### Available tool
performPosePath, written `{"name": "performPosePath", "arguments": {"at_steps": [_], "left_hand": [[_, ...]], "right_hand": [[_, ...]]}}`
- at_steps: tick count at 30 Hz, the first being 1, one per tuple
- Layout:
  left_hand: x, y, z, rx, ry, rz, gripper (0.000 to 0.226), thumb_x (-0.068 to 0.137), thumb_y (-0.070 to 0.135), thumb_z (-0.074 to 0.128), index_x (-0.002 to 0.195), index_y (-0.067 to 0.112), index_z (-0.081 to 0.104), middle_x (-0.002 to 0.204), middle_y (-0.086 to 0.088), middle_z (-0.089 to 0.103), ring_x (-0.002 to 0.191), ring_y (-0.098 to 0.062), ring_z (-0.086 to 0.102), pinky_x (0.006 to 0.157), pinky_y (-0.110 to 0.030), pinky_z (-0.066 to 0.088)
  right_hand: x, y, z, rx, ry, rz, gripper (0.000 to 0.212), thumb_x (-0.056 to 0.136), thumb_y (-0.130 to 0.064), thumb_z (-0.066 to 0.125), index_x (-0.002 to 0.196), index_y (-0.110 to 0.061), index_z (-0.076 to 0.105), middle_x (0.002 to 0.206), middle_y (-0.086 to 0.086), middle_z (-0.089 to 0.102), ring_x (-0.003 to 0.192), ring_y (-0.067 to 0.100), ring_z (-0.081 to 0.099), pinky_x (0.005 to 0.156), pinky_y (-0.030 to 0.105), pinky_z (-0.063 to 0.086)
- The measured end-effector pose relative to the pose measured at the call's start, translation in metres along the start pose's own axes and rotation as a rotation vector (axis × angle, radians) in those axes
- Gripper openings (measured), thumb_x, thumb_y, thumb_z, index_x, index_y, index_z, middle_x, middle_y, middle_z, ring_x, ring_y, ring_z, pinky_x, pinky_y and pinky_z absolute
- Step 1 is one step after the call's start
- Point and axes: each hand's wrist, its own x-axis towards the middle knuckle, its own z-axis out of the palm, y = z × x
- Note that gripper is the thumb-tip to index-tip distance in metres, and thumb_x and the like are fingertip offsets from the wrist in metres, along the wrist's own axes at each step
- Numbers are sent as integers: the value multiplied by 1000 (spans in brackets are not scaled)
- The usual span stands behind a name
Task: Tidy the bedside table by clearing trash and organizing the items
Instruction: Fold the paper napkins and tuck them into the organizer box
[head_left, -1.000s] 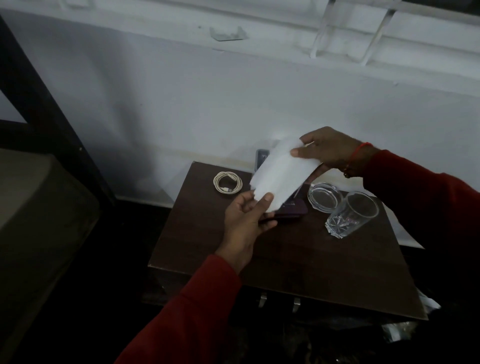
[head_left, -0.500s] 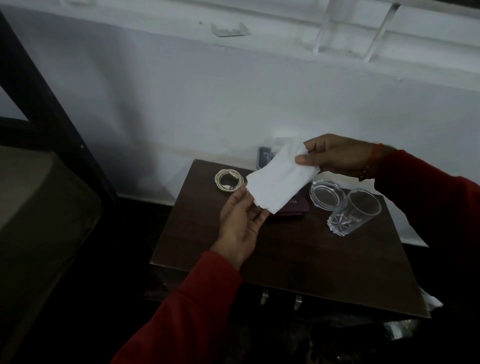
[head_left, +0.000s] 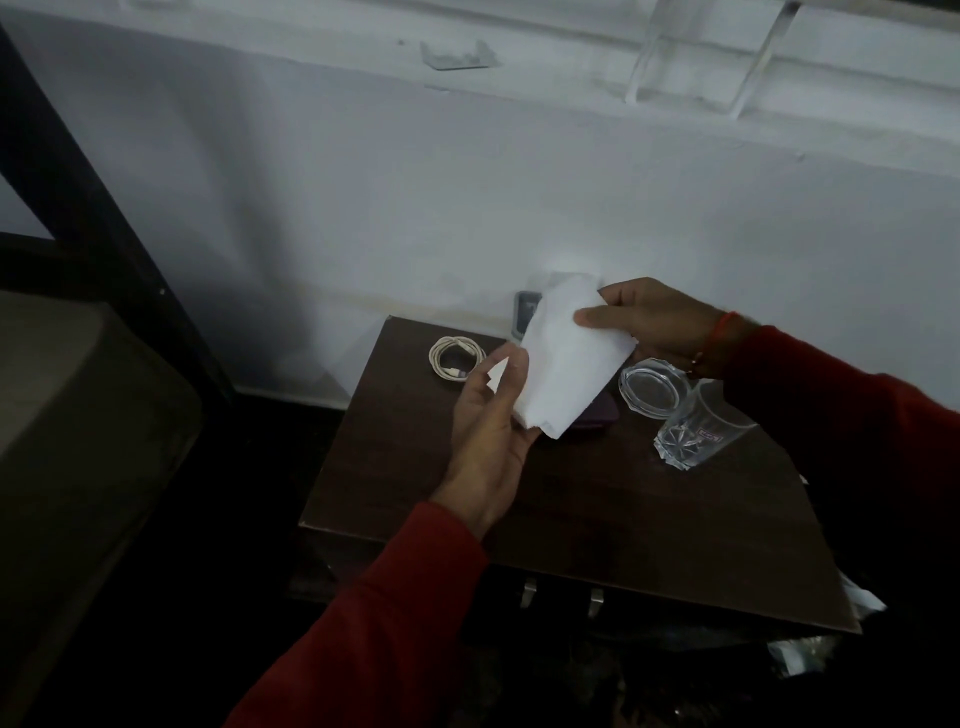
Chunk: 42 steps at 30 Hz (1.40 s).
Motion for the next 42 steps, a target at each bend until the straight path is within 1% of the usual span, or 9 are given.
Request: {"name": "performPosePath", "arguments": {"at_steps": [2,7,10,13,17,21,26,31,42], "left_hand": [[0,-1,-1,4,-39,22,65,77,36,77,135,12,60,129,-9,72,117,-27,70,88,-44,62],[6,-7,-10,80,4,109,40,93,0,68,131,11,63,119,-6,76,109,-22,74,84,-39,63],[6,-6,-10,66,33,75,23,100,9,61,121,18,68,107,0,80,100,-17,76,77,-35,64],[4,-2,-7,48,50,60,23,102,22,59,123,17,68,108,-2,80,100,-19,77,80,-38,64],[3,4,-3,85,78,179,31,98,22,66,129,22,62,122,0,75,113,-22,71,93,-46,60],[2,8,-6,-99,124,25,73,82,51,68,145,24,46,137,-7,65,124,-27,65,107,-44,50],[-2,0,-6,-100,4,-120,57,92,43,65,141,15,57,137,-11,67,130,-28,61,115,-44,44],[4,5,-15,-97,-15,99,40,98,17,65,137,17,60,131,-10,71,121,-27,68,92,-42,60],[-5,3,-6,-80,-126,13,52,89,32,72,138,17,61,132,-18,68,121,-36,66,99,-58,54]], "right_hand": [[0,1,5,-1,24,-1,21,94,-19,65,102,0,68,101,22,71,75,22,70,71,38,59],[1,5,9,154,-47,99,23,85,-28,76,105,-18,68,115,15,73,100,30,70,91,61,54],[-3,7,8,204,-144,152,28,71,-33,83,96,-24,74,102,3,76,96,23,74,73,53,60],[-5,11,10,236,-159,90,49,75,-20,78,119,-4,65,118,17,72,103,31,71,84,52,59],[-11,13,14,504,-71,-142,43,80,-2,68,123,-1,62,112,12,74,101,24,72,82,34,61],[-17,16,27,700,92,-261,39,82,-2,66,121,-4,63,114,11,74,103,25,71,87,39,60],[-32,28,66,813,143,-248,44,82,0,66,125,-6,61,126,14,68,116,30,66,94,45,57],[-43,25,79,609,158,-235,47,82,-19,69,126,-11,56,111,0,70,105,16,65,95,40,52],[-54,-1,73,-3,-16,-355,17,97,-21,61,111,-19,70,106,2,74,95,15,72,78,27,58]]}}
